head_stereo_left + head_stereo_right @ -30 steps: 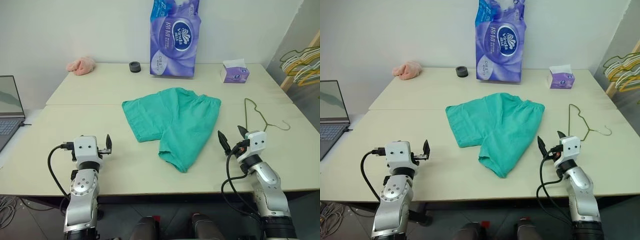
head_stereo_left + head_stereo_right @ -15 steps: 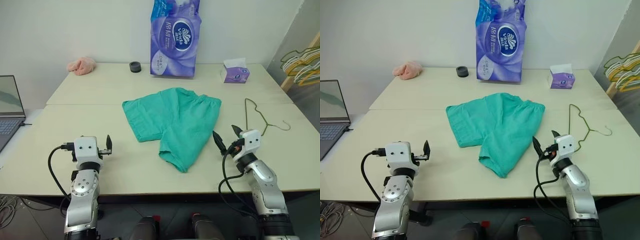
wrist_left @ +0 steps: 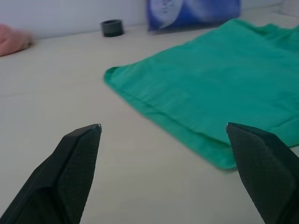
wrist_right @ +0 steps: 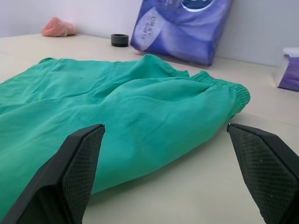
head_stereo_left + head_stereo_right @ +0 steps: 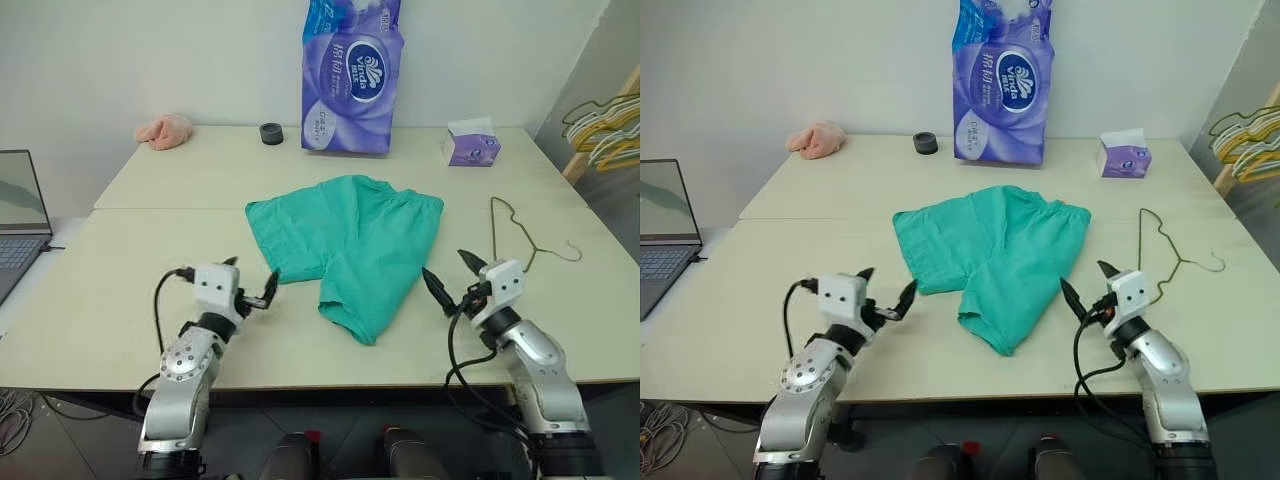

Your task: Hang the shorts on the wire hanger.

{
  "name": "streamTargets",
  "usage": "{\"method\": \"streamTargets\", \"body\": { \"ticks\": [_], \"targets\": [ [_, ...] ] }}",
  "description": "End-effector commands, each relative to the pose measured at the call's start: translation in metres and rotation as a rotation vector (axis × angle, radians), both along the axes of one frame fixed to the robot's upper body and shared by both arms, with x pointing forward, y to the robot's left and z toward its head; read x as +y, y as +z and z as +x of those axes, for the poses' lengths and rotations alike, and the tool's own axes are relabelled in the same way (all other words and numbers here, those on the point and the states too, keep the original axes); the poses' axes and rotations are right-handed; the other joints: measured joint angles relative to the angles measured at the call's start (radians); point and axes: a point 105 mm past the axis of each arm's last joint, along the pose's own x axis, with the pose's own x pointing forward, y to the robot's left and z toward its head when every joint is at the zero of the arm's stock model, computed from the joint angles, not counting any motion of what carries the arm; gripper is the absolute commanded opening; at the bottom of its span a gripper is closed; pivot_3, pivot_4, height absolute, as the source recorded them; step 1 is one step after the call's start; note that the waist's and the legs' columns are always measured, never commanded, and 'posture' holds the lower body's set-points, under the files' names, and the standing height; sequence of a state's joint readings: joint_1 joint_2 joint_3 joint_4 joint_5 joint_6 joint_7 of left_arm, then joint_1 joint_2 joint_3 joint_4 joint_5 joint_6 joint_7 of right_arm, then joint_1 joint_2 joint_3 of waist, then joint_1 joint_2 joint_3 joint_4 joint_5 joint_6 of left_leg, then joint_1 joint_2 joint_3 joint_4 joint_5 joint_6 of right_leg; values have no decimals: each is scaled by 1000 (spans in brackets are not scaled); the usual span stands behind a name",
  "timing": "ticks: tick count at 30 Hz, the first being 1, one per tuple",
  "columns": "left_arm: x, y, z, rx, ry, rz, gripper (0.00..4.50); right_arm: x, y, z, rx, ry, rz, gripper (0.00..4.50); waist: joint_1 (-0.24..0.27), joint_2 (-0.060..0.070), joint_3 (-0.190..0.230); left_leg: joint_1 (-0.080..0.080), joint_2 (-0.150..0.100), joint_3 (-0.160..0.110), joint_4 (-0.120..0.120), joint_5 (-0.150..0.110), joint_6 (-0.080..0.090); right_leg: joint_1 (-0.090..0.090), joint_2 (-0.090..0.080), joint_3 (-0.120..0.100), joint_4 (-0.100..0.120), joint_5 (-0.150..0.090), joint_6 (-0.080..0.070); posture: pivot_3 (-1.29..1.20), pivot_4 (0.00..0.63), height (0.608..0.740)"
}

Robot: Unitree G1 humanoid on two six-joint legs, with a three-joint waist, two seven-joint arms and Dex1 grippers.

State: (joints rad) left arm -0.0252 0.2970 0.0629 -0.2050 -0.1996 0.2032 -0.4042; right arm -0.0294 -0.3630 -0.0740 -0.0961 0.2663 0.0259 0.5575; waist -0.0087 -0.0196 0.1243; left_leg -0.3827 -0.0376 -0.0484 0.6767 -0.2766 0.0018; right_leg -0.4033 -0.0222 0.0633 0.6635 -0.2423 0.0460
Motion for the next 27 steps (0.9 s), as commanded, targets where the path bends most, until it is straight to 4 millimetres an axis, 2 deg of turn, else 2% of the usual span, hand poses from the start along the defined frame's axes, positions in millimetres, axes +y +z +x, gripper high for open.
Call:
{"method": "streamTargets", "body": {
  "ticks": [1, 4, 7, 11, 16, 21, 24, 27],
  "targets": [
    [-40, 12, -9, 7, -278, 9, 4500, 10, 12, -21, 34, 184, 1, 4473, -6, 0, 0, 0, 0, 0, 0, 0, 0, 0, 1, 0, 0, 0, 0, -62, 97, 740],
    [-73, 13, -21, 66, -533, 16, 4500, 7, 11, -47, 153, 335, -20, 4473, -17, 1, 1, 0, 0, 0, 0, 0, 0, 1, 1, 0, 0, -1, 0, -86, 98, 740],
    [-95, 9, -35, 129, -738, 52, 4500, 6, 11, -62, 234, 416, -36, 4473, -27, 1, 1, 0, 0, 0, 0, 0, 0, 1, 2, 0, -1, -3, 2, -111, 100, 740],
    [-108, -2, -48, 197, -914, 139, 4500, 5, 13, -72, 277, 461, -51, 4473, -49, 1, 1, 0, 2, 0, -1, 0, 0, 1, 3, 0, -1, -4, 3, -138, 100, 740],
    [-108, -22, -31, 221, -867, 288, 4500, 5, 19, -77, 264, 488, -54, 4473, -54, 1, 1, 0, 3, 0, -1, 0, 0, 0, 4, 0, -1, -5, 2, -165, 102, 740],
    [-107, -33, -11, 209, -771, 348, 4500, 1, 26, -71, 221, 459, -43, 4473, -56, 1, 1, 0, 3, 1, -1, 0, 1, 0, 4, 0, -1, -5, 2, -173, 104, 740],
    [-108, -35, -10, 210, -761, 347, 3928, 0, 27, -71, 218, 461, -44, 4500, -57, 1, 1, 0, 3, 1, -1, 0, 0, 0, 3, 1, -1, -5, 2, -173, 104, 740],
    [-108, -34, -10, 203, -757, 335, 3017, -1, 27, -70, 216, 472, -54, 4500, -58, 1, 1, 0, 3, 0, -1, 0, 0, 0, 2, 1, -1, -5, 2, -166, 104, 740]
  ]
}}
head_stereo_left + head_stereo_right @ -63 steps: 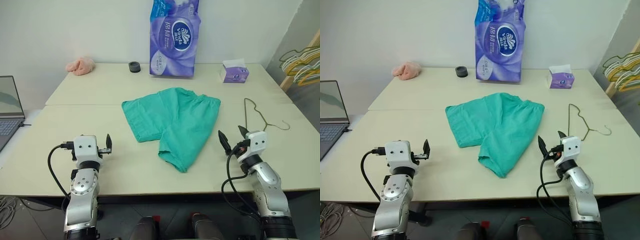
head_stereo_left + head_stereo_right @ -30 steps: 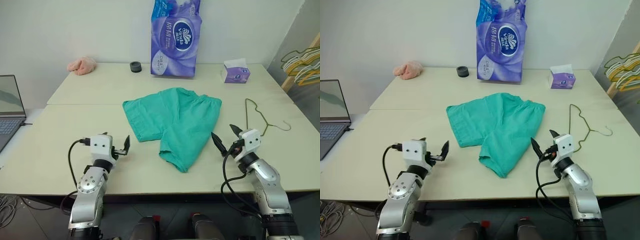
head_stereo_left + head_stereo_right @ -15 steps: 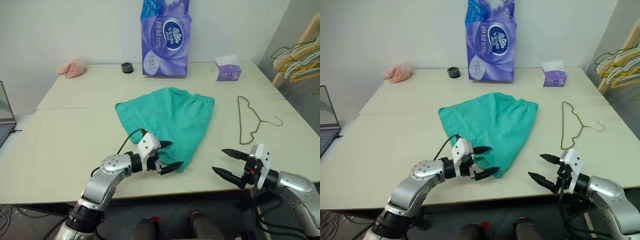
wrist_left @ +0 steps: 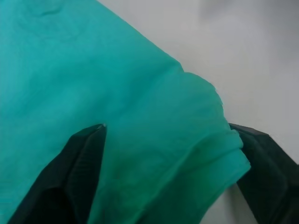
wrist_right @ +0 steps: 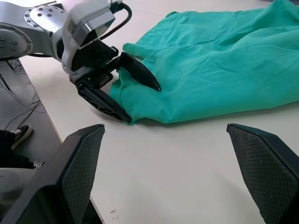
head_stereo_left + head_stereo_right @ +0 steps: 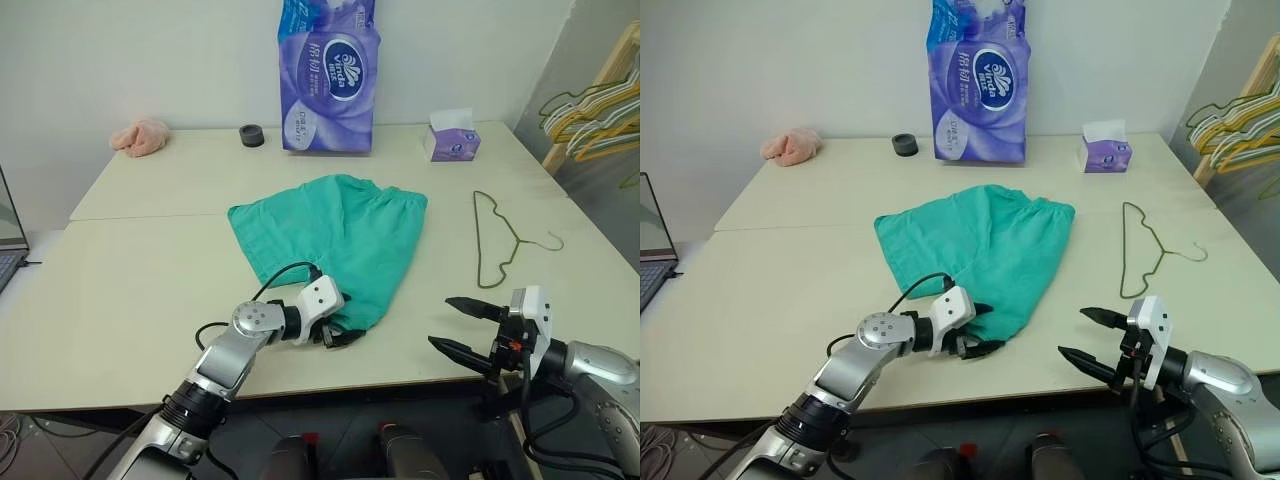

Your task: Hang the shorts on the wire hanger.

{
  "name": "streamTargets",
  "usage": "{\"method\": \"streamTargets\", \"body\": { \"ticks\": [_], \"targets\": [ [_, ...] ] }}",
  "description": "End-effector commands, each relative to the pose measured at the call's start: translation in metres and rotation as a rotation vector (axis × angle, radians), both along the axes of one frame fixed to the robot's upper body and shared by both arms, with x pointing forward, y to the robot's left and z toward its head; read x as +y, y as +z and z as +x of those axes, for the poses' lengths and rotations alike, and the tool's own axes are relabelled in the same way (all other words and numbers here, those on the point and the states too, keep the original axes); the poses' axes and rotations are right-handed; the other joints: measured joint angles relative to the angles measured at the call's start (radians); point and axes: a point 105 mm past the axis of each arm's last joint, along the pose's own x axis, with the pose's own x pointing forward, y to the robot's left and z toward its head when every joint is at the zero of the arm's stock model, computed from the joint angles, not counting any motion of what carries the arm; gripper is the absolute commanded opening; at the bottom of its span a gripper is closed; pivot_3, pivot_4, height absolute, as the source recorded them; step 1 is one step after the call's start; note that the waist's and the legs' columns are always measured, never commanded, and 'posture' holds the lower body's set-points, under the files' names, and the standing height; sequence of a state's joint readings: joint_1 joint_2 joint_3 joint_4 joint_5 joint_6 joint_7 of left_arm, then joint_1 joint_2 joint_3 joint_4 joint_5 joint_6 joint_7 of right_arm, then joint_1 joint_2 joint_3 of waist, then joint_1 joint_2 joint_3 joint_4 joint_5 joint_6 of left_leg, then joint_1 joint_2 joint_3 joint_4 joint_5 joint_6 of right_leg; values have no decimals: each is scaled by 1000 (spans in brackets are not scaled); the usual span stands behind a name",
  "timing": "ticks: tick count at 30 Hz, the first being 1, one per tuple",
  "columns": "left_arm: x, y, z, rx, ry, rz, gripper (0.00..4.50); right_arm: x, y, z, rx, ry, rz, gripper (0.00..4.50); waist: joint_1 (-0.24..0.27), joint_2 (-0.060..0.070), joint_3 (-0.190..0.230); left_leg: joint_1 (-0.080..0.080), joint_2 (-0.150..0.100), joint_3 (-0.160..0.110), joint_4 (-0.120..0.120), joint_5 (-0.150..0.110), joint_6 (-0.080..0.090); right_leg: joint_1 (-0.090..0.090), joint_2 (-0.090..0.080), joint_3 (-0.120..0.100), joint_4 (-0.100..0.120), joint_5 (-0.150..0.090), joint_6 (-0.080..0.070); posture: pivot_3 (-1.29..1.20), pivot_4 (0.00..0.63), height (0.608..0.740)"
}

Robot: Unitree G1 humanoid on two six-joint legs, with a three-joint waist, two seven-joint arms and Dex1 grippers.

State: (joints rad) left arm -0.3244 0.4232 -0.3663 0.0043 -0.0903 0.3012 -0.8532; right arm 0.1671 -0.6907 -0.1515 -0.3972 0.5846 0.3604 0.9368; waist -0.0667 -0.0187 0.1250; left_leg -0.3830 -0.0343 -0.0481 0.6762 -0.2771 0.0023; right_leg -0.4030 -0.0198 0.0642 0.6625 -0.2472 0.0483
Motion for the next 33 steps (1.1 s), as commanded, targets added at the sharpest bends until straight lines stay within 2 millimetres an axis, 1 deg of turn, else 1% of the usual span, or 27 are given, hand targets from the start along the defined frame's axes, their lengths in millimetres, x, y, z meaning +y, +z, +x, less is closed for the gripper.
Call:
{"method": "streamTargets", "body": {
  "ticks": [1, 4, 5, 8, 9, 11, 14, 16, 18, 19, 22, 24, 29, 33],
  "targets": [
    [-1, 10, 4, -41, 7, -28, 2664, 0, 16, 3, -66, 27, 9, 4500, 0, 0, 0, 0, 0, 0, 0, 0, 0, 0, 0, 0, 0, 0, 0, -165, 104, 740],
    [8, 17, 7, -46, 44, -58, 1747, 4, 19, 9, -88, 45, -2, 4500, -1, 0, 0, 0, 0, 0, 0, 0, 0, 0, 0, 0, 0, 0, 0, -160, 104, 740],
    [16, 21, 9, -48, 71, -76, 1355, 6, 19, 12, -102, 51, -19, 4500, -2, 0, 0, 0, 0, 0, 0, 0, 0, 0, 0, 0, 0, 0, 0, -159, 103, 740],
    [36, 32, 15, -54, 143, -123, 405, 9, 18, 21, -140, 61, -63, 4500, -8, 0, 0, 0, 1, 0, 0, 0, 0, 0, 0, 0, 0, 0, 0, -148, 102, 740],
    [47, 40, 19, -62, 190, -157, 93, 11, 18, 26, -150, 60, -76, 4500, -10, 0, 0, 0, 2, -1, 0, 0, 0, -1, 0, 0, 0, 0, 0, -143, 102, 740],
    [76, 61, 28, -67, 309, -266, 23, 17, 17, 36, -180, 69, -109, 4500, -17, 0, 0, 0, 2, 0, 0, 0, 0, -1, 0, 0, 0, 1, -1, -135, 101, 740],
    [110, 83, 37, -73, 442, -374, 23, 25, 12, 48, -227, 92, -184, 4500, -17, 0, 0, 0, 3, -1, 0, 0, 0, -2, 0, -1, 1, 1, -2, -115, 97, 740],
    [130, 97, 41, -77, 507, -434, 23, 31, 7, 60, -271, 78, -250, 4500, -17, 0, 0, 0, 3, -1, 0, 0, -1, -2, 0, -1, 1, 2, -3, -98, 95, 740],
    [141, 108, 43, -77, 537, -483, 23, 39, 5, 71, -324, 71, -296, 4500, -16, 0, 0, 0, 3, -1, 0, 0, -1, -1, 0, -1, 1, 2, -3, -84, 92, 740],
    [144, 114, 43, -70, 545, -515, 23, 42, 4, 78, -344, 54, -316, 4500, -14, 0, 0, 0, 3, -1, 0, 0, -1, -2, 0, -2, 1, 3, -4, -80, 91, 740],
    [147, 129, 39, -38, 532, -597, 23, 51, 1, 97, -411, 7, -353, 4500, -11, 0, 0, 0, 3, -1, 0, 0, -1, -2, 0, -2, 1, 3, -5, -72, 89, 740],
    [148, 134, 35, -19, 520, -633, 23, 63, -2, 108, -455, -10, -375, 4500, -11, -1, 0, 0, 2, -1, 0, 0, -2, -2, 0, -2, 2, 3, -5, -67, 86, 740],
    [146, 142, 30, 5, 502, -670, 23, 85, -5, 140, -554, -102, -421, 4500, -15, -1, 0, 0, 3, -2, 0, -1, -3, -2, 0, -1, 3, 4, -7, -65, 78, 740],
    [145, 142, 28, 16, 489, -657, 23, 95, 5, 167, -667, -187, -464, 4500, -18, -1, 0, 0, 3, -2, 0, -1, -4, -3, 0, -1, 3, 5, -7, -65, 74, 740]
  ]
}}
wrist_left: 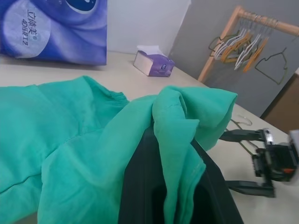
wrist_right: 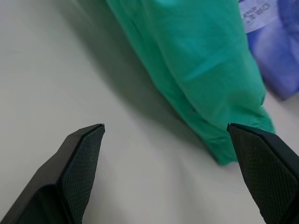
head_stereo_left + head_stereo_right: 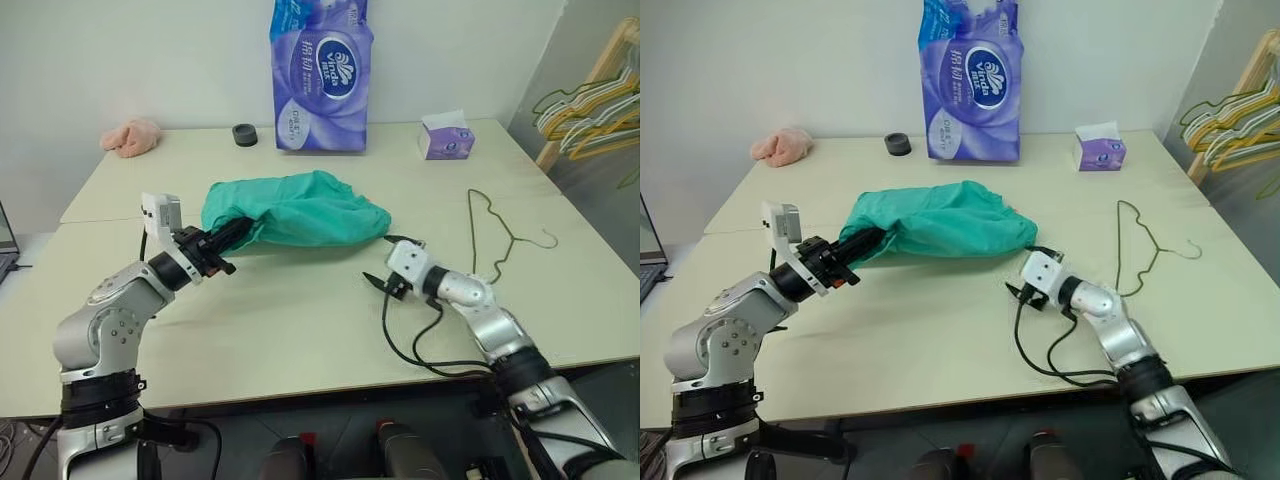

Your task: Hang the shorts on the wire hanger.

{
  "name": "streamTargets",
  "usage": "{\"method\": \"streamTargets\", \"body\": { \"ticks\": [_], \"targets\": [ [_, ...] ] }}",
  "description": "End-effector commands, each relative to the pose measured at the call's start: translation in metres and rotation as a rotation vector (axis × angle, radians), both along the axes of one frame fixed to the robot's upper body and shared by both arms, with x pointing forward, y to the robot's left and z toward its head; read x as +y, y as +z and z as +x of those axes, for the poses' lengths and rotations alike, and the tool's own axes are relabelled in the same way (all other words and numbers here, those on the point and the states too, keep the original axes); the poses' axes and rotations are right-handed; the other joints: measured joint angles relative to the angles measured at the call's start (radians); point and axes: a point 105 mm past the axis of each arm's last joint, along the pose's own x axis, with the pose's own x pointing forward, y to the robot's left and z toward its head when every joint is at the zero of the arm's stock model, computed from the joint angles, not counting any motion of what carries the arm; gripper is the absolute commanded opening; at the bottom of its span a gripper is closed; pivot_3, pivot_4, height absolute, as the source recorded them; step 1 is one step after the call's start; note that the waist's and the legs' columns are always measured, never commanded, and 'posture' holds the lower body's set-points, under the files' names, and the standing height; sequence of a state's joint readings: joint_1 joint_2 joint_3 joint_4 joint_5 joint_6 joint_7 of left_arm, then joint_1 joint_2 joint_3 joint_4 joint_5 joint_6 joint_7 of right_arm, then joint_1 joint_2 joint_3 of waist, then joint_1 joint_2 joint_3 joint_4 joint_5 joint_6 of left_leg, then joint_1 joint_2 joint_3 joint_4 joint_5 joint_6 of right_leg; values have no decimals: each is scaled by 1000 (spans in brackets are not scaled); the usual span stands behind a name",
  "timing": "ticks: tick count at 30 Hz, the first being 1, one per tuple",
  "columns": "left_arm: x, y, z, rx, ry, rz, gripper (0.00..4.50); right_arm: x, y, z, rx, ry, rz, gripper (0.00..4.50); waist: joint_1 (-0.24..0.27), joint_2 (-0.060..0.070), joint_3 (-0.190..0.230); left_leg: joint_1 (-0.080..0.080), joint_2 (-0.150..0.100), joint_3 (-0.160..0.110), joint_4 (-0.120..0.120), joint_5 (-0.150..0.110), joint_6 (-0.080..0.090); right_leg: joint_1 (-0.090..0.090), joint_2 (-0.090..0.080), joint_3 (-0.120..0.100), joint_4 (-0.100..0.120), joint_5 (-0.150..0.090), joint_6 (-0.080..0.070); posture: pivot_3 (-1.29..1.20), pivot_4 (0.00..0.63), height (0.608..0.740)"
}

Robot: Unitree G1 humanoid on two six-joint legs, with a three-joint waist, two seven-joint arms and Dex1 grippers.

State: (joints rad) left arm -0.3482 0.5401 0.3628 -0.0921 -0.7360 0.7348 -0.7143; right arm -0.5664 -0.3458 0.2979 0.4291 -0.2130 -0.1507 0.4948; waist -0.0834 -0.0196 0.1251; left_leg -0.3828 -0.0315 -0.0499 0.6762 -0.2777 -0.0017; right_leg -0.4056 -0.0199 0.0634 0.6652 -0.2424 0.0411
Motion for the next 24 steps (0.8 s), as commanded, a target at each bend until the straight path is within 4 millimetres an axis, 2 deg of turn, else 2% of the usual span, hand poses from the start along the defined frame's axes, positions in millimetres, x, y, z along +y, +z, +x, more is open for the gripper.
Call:
{"method": "streamTargets", "body": {
  "ticks": [1, 4, 7, 8, 11, 21, 24],
  "targets": [
    [0, 17, -5, -57, -17, 13, 23, 7, 25, 24, -168, -49, -12, 4500, -1, 0, 0, 0, 0, 0, 0, 0, 0, 0, 0, 0, 0, 0, 0, -64, 72, 740],
    [0, 17, -6, -54, -19, 19, 23, 20, 36, 36, -224, -43, -6, 4500, -4, 0, 0, 0, 0, 0, 0, 0, -1, 0, 0, 0, 0, 0, -1, -63, 71, 740],
    [0, 15, -6, -52, -18, 26, 23, 39, 36, 40, -224, 6, -22, 4500, -8, 0, 0, 0, 0, 0, 0, 0, -1, 0, 1, 0, 0, 0, -1, -58, 68, 740],
    [0, 15, -6, -52, -18, 28, 7, 42, 36, 40, -228, 18, -28, 4313, -9, 0, 0, 0, 0, 0, 0, 0, -1, 0, 1, 0, 0, 0, -1, -57, 69, 740],
    [-1, 15, -7, -51, -22, 29, 0, 54, 36, 41, -217, 59, -40, 3586, -9, 0, 0, 0, 0, -1, -1, 0, -1, 0, 1, 0, 0, 0, -1, -56, 68, 740],
    [-6, 7, -10, -30, -52, 41, 0, 48, 78, 53, -369, 28, -1, 67, -16, 0, 0, 0, 0, -1, -1, 0, -1, -1, 1, 0, 0, 0, -1, -75, 76, 740],
    [-11, 1, -9, -20, -68, 70, 0, 44, 83, 52, -414, 50, -35, 24, -18, 0, 0, 0, 0, -1, -1, 0, -1, 0, 1, 0, 0, 0, -1, -79, 75, 740]
  ]
}}
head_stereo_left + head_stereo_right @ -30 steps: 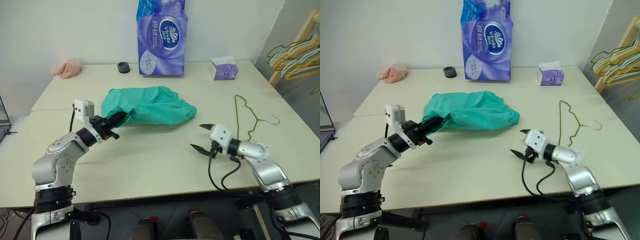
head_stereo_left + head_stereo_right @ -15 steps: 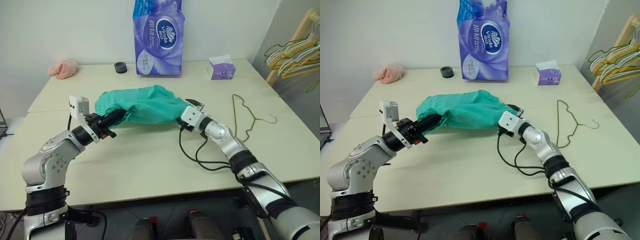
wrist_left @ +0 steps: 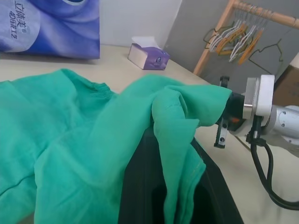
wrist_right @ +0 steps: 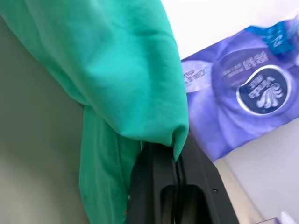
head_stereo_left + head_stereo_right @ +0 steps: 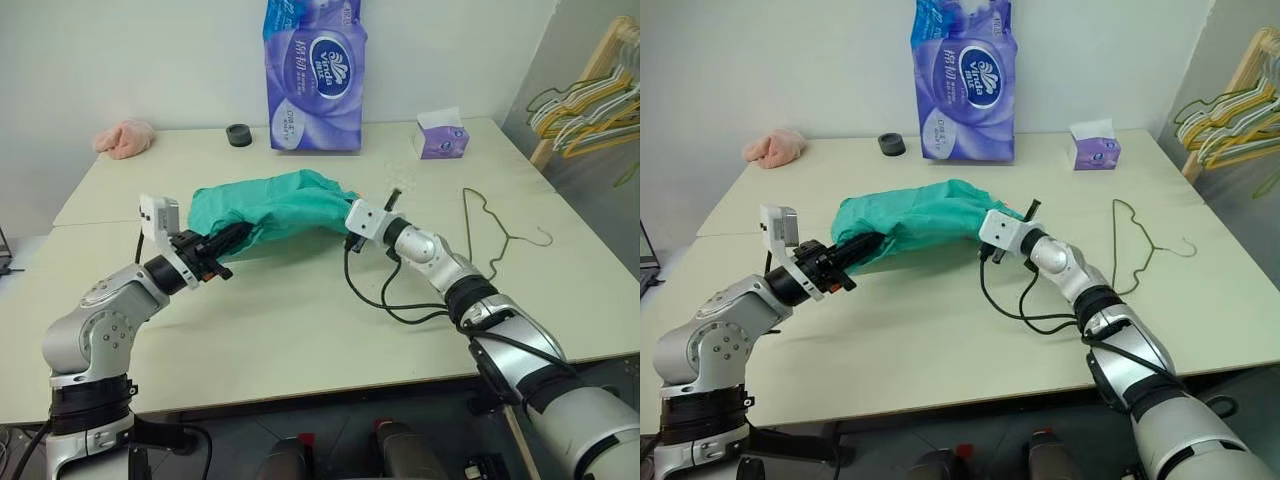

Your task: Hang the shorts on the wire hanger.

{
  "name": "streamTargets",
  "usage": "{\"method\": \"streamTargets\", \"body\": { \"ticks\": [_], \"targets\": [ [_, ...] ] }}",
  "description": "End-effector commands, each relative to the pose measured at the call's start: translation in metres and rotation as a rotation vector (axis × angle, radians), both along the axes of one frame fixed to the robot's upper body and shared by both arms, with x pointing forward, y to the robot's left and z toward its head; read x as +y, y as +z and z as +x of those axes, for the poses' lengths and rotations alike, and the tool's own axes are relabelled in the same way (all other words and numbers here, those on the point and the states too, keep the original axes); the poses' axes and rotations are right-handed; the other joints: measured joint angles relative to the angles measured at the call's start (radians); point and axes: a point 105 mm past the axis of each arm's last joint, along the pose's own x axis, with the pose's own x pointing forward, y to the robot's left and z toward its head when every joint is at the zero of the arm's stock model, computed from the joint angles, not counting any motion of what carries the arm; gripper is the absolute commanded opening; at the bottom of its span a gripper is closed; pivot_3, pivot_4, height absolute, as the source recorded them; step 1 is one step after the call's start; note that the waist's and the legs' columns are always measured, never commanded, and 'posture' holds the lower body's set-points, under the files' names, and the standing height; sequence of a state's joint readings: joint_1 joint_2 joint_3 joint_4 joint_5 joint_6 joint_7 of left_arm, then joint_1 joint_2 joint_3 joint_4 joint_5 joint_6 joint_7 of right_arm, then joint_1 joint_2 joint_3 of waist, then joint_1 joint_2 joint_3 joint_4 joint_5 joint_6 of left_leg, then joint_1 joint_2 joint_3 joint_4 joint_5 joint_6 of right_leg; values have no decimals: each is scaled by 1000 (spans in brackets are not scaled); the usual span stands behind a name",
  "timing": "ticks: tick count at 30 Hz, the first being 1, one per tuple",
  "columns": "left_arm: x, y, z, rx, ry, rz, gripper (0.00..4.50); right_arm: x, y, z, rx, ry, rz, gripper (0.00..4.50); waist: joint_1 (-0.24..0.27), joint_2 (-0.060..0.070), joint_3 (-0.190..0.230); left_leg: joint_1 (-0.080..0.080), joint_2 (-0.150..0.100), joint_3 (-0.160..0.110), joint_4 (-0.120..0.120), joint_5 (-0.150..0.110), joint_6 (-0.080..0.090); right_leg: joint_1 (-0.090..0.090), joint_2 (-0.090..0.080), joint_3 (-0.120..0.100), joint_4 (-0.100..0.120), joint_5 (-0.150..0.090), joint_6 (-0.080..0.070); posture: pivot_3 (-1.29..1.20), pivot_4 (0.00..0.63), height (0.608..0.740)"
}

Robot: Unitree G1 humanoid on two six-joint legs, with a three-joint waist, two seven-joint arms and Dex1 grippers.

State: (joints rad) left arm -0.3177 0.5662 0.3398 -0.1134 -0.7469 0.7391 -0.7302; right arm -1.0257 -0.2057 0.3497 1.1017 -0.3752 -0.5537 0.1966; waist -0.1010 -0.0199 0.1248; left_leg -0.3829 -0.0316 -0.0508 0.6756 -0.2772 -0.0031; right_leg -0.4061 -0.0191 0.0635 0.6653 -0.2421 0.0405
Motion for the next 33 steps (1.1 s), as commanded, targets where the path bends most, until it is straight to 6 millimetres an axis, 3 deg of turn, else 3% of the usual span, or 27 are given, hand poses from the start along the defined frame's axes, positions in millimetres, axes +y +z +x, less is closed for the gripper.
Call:
{"method": "streamTargets", "body": {
  "ticks": [1, 8, 11, 14, 17, 21, 25, 29, 33],
  "targets": [
    [-11, 2, -3, -37, -48, 68, 0, -8, 24, 0, -110, 28, -40, 24, 0, 0, 0, 0, 0, 0, 0, 0, 0, 0, 0, 0, 0, 0, 0, -79, 76, 740],
    [-32, -22, -6, -9, -149, 167, 0, -61, 8, -21, -102, 133, -377, 24, 0, 0, 0, 0, -1, 1, 0, 0, 0, 0, 0, 0, -1, 0, 0, -96, 81, 740],
    [-39, -33, -9, 3, -202, 221, 0, -77, -2, -43, -26, 200, -505, 24, -6, 0, 0, 0, -1, 0, 0, 0, 1, 1, 0, 1, -1, 0, 0, -116, 85, 740],
    [-43, -45, -11, 15, -261, 302, 0, -88, -18, -82, 147, 289, -615, 24, -11, 1, 0, -1, 0, 0, 0, -1, 1, 1, 0, 1, -1, 0, 1, -126, 86, 740],
    [-39, -56, -15, 22, -303, 380, 0, -78, -22, -120, 321, 370, -586, 24, -16, 1, 0, 0, 1, 0, 0, -1, 1, 1, 0, 1, -1, -1, 1, -134, 87, 740],
    [-24, -69, -17, 25, -317, 490, 0, -59, -17, -153, 467, 439, -501, 24, -20, 1, 1, 0, 3, 0, -1, -1, 1, 0, 2, 0, -1, -1, 0, -135, 88, 740],
    [-13, -72, -18, 18, -307, 524, 0, -42, -11, -155, 531, 429, -367, 24, -10, 1, 1, 0, 3, 0, 0, -1, 1, 1, 1, -1, -2, -1, 0, -131, 88, 740],
    [-3, -81, -25, 67, -303, 546, 0, -37, -18, -158, 630, 441, -315, 24, 1, 1, 0, 0, 2, 0, 0, -1, 1, 1, 0, -1, -2, -1, 0, -119, 88, 740],
    [-2, -93, -36, 112, -339, 569, 1041, -36, -28, -155, 637, 432, -317, 943, 13, 1, 0, 0, 2, 0, 0, -1, 1, 1, -1, -1, -2, -1, 0, -107, 90, 740]
  ]
}}
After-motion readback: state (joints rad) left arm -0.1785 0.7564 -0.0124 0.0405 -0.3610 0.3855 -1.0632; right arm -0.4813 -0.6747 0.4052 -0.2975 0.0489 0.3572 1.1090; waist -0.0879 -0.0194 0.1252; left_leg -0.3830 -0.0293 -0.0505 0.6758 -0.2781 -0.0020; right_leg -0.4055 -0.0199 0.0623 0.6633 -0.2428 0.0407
